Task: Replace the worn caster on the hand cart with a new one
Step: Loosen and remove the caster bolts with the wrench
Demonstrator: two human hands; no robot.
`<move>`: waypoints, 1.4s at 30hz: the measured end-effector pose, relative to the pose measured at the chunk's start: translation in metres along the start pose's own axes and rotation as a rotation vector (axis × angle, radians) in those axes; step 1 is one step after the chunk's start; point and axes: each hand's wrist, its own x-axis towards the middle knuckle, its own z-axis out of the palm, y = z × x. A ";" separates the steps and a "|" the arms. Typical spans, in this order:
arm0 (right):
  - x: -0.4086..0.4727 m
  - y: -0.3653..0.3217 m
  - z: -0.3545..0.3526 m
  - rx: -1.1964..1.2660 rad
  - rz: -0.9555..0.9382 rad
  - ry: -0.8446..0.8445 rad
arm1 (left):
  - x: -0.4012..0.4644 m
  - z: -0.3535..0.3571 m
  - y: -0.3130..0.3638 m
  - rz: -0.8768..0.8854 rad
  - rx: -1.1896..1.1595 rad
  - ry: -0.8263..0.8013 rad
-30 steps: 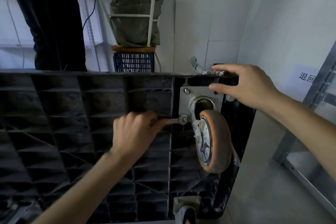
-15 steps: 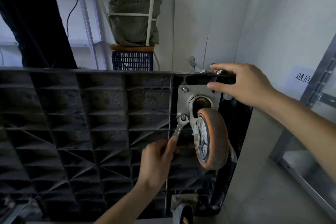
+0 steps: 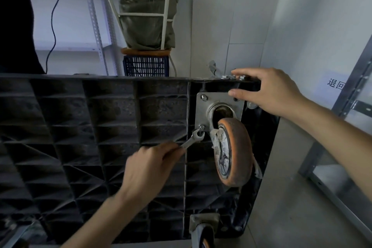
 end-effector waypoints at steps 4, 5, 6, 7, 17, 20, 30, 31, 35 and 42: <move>0.000 -0.001 0.000 0.009 0.001 0.004 | 0.026 -0.024 -0.005 0.121 0.177 -0.063; 0.000 -0.001 -0.001 0.011 0.000 0.003 | 0.033 -0.028 -0.004 0.135 0.208 -0.079; 0.000 -0.001 -0.001 0.012 -0.002 0.001 | 0.040 -0.031 -0.003 0.149 0.244 -0.086; 0.000 -0.001 -0.001 0.011 -0.002 -0.001 | 0.048 -0.035 -0.002 0.161 0.274 -0.089; -0.002 -0.003 0.000 0.018 0.017 -0.003 | 0.071 -0.038 -0.003 0.299 0.449 -0.092; -0.002 -0.003 0.000 0.015 0.013 -0.001 | 0.054 -0.017 -0.007 0.177 0.335 -0.060; -0.003 -0.005 -0.001 0.016 0.013 -0.005 | -0.006 0.063 0.031 -0.487 -0.867 -0.297; -0.003 -0.005 -0.002 0.007 0.012 -0.001 | -0.009 0.066 0.032 -0.505 -0.923 -0.311; -0.002 -0.004 -0.001 0.009 0.012 -0.002 | -0.021 0.059 0.020 -0.388 -0.729 -0.176; -0.002 -0.005 -0.001 0.025 0.001 0.007 | -0.002 0.009 -0.008 -0.086 -0.125 -0.017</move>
